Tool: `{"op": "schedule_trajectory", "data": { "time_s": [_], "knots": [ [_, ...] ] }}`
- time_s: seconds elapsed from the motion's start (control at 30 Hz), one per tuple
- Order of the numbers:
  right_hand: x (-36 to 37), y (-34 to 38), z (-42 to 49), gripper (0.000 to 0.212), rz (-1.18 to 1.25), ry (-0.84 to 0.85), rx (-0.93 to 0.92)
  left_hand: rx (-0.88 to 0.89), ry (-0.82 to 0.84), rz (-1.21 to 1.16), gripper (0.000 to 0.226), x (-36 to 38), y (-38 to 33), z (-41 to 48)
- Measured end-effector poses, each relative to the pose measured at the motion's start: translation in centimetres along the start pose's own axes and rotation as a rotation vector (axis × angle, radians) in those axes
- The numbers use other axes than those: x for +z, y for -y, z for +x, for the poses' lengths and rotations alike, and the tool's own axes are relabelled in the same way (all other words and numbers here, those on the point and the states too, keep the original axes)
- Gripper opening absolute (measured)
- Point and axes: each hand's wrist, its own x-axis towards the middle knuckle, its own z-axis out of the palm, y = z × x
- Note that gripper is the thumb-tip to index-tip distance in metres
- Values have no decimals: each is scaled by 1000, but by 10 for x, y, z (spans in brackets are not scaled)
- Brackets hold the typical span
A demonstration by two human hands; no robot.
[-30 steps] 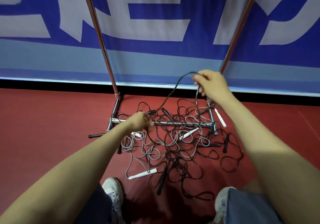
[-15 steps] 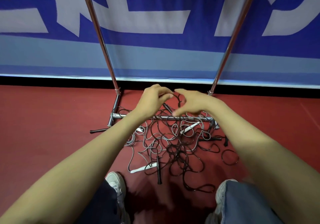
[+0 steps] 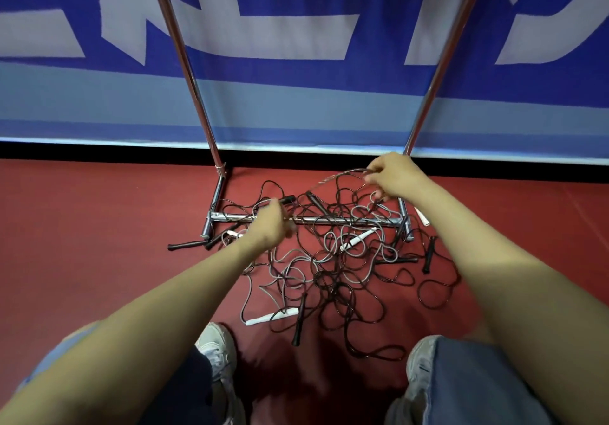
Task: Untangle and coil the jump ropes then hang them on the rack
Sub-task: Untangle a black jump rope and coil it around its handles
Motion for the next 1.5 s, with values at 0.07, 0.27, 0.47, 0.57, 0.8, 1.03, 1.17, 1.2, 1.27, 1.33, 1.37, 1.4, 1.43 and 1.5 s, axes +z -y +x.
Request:
{"op": "schedule_trajectory", "data": {
  "time_s": [0.07, 0.27, 0.47, 0.57, 0.8, 1.03, 1.17, 1.2, 1.27, 1.33, 1.37, 1.4, 1.43, 1.5],
  "knots": [
    [-1, -4, -4, 39, -105, 51, 3, 86, -200, -88, 20, -12, -11, 2],
    [5, 19, -25, 75, -26, 0, -422, 551, -382, 137, 29, -34, -63, -12],
    [5, 40, -34, 11, 122, -178, -524, 637, -338, 77, 22, -57, -82, -21],
    [1, 47, -38, 9, 374, -218, -493, 481, -58, -290, 17, -50, -67, -16],
    [-14, 27, -20, 13, 66, -287, -233, 166, -131, -329, 16, -43, -28, 8],
    [14, 31, -28, 49, 24, 59, -341, 465, -282, -279, 9, -37, -64, -12],
    [12, 44, -29, 13, 321, 19, -402, 486, -206, -432, 10, -34, -75, -13],
    [6, 47, -28, 18, 421, -30, -411, 470, -85, -454, 12, -34, -68, -9],
    [-9, 49, -28, 20, 634, -127, -411, 422, 162, -333, 12, -32, -47, -2],
    [-19, 48, -28, 20, 732, -174, -405, 353, 237, -205, 8, -28, -28, 3],
    [-21, 46, -28, 19, 730, -175, -400, 329, 208, -222, 7, -27, -23, 4],
    [-21, 44, -28, 19, 732, -173, -391, 310, 167, -243, 7, -27, -19, 6],
    [-20, 43, -28, 19, 763, -177, -375, 293, 141, -239, 8, -28, -16, 8],
    [-21, 44, -27, 17, 841, -215, -349, 250, 146, -197, 7, -31, -10, 10]
  ]
}}
